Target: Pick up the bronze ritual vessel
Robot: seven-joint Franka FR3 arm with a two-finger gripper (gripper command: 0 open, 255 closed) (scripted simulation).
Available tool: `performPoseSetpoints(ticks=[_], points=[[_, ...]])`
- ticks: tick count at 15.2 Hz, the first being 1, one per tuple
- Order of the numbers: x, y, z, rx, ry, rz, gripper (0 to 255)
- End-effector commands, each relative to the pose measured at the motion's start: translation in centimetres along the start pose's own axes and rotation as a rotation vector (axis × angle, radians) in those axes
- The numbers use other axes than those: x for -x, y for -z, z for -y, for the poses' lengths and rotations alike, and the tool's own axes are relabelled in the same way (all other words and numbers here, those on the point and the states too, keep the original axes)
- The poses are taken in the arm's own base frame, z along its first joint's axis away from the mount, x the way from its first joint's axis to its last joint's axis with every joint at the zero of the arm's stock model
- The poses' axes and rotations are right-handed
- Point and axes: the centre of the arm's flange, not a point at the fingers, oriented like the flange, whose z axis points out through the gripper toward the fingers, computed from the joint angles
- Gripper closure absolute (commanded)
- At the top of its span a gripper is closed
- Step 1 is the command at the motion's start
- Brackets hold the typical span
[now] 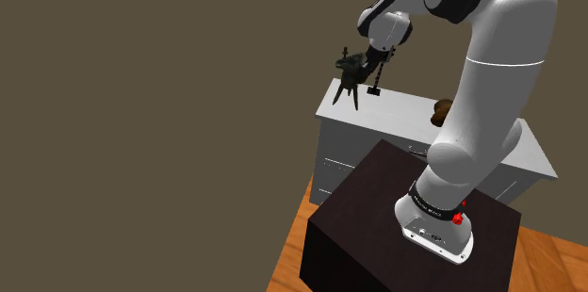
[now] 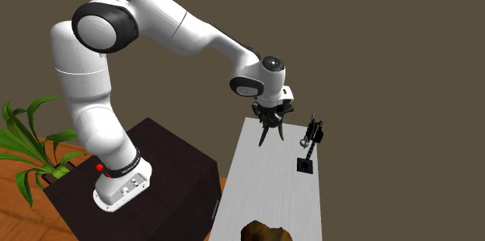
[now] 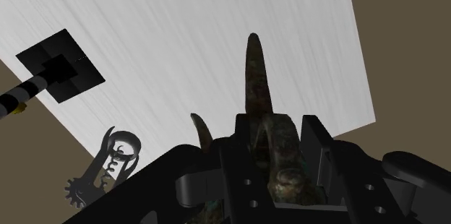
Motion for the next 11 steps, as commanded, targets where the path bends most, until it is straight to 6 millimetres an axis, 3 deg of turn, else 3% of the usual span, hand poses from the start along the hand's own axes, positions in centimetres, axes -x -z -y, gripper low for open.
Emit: performPoseSetpoints(ticks=[1,4,11], points=[[0.0,0.0,0.0,-0.001,0.000,0.001,255],[0.0,-0.1,0.0,-0.001,0.000,0.001,255],[-0.6,3.6,0.4,-0.001,0.000,0.001,255]])
